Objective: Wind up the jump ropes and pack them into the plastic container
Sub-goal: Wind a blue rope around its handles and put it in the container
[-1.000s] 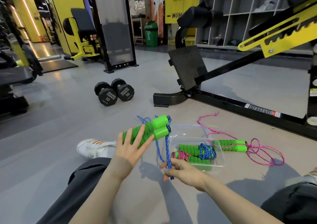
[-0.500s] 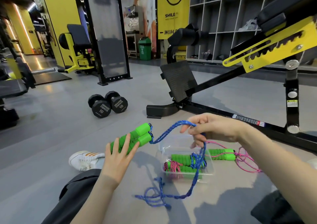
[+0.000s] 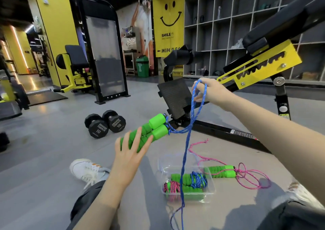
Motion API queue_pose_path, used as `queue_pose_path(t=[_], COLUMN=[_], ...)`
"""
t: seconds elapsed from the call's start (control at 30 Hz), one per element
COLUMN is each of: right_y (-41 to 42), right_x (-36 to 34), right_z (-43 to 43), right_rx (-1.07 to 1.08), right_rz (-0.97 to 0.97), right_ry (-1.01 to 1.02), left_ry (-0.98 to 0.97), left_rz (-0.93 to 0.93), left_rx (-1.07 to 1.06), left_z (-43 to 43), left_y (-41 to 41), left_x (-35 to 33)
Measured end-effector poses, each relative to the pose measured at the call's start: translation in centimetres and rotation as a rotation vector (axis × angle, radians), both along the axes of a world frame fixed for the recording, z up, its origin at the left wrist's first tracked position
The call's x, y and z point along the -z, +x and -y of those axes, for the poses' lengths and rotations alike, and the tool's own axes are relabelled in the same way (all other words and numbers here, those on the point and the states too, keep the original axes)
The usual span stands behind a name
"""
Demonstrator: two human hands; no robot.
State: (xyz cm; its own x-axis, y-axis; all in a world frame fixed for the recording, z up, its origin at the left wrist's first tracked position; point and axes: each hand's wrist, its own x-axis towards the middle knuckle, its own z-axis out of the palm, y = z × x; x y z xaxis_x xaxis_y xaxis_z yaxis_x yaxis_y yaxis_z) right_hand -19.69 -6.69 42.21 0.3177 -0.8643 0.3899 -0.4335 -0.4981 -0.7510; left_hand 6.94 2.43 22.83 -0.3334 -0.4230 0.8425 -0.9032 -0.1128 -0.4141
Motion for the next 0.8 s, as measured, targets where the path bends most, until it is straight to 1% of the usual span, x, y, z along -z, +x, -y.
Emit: queue_pose_path(t=[0.07,0.17,0.27,0.33,0.37,0.4,0.5,0.6,0.63,0.67,0.77,0.8], right_y=[0.1,0.1,0.3,0.3,0.2,0.0,-1.3,-3.2,-4.1,-5.1,-7.9,-8.2], right_x=[-2.3,-6.4,-10.7,-12.2,-12.3,-12.1,-8.7,-4.8,-3.3,-1.7,4.9,7.0], right_z=[-0.8,-1.6,-1.7,-1.2,-0.7,-0.1,2.2,4.4,5.3,6.1,8.1,8.0], right_rx=[0.041,0.063,0.065,0.077,0.091,0.11,0.179,0.301,0.339,0.354,0.273,0.238], right_rz=[-0.117,-0.106,-0.083,-0.066,-0.052,-0.062,-0.212,-0.178,-0.215,-0.323,-0.838,-0.947], right_ry=[-0.269,-0.55,-0.741,-0.807,-0.808,-0.784,-0.637,-0.624,-0.57,-0.459,0.05,0.15], left_ry=[-0.029,-0.055,-0.083,-0.091,-0.089,-0.082,-0.049,-0.007,0.005,0.021,0.077,0.093], left_rz=[0.013,0.016,-0.001,-0.017,-0.027,-0.036,-0.027,0.012,0.02,0.023,0.032,0.04], left_rx=[0.03,0.05,0.066,0.069,0.07,0.077,0.111,0.155,0.161,0.164,0.165,0.162], left_z=[0.4,0.8,1.9,2.7,3.1,3.3,3.8,4.1,4.2,4.3,4.4,4.6], left_y=[-0.4,-1.1,-1.3,-1.5,-1.6,-1.8,-2.5,-2.5,-2.5,-2.4,-2.3,-2.2], left_x=[-0.6,-1.7,-2.6,-3.1,-3.2,-3.2,-2.1,-0.4,0.2,0.8,2.0,2.5])
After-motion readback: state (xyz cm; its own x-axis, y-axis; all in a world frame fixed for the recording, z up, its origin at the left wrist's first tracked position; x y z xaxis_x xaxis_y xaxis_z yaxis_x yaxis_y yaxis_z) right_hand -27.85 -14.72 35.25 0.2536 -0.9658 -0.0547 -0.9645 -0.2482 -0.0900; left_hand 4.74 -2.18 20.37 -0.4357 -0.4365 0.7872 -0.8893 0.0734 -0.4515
